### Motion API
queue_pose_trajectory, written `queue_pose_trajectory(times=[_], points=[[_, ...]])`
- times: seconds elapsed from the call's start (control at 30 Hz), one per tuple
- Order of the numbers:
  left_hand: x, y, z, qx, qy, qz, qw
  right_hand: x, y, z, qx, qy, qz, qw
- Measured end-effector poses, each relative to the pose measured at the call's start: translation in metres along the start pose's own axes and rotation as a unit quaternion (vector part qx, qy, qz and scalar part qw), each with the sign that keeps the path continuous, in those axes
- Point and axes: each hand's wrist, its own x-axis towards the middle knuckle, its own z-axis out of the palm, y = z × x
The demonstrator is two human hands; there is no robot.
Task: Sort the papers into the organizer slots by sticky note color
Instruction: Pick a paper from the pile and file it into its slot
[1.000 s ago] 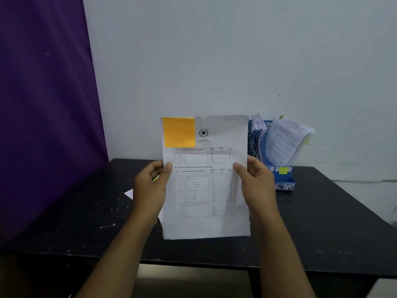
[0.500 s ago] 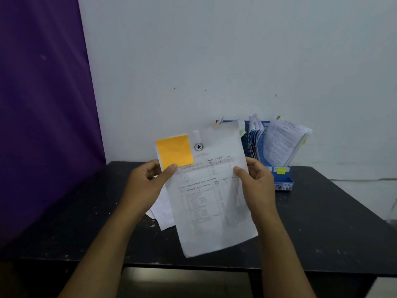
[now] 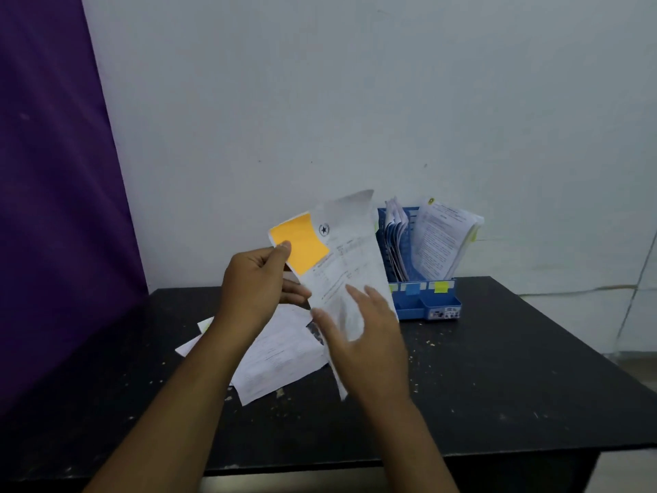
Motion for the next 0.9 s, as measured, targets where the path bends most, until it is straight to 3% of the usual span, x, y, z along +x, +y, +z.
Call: queue_pose_trajectory(times=[0.1, 0.27, 0.53, 0.9], points=[[0.004, 0.015, 0.016, -0.006, 0.017, 0.006, 1.0, 0.0, -0.002, 0.007, -0.043, -0.051, 0.004, 0.998], [0.018, 0.034, 0.036, -0.018, 0.022, 0.033, 0.999, 0.032, 0.008, 0.022, -0.11, -0.041, 0.06, 0.991], [0.05, 0.043, 0.053, 0.073, 0.055, 0.102, 0.991, 0.088, 0.022, 0.04, -0.075, -0.005, 0.026, 0.997], [0.096, 0.029, 0.071, 0.154, 0.082, 0.121, 0.977, 0.143, 0.039, 0.062, -0.061, -0.071, -0.001, 0.996]])
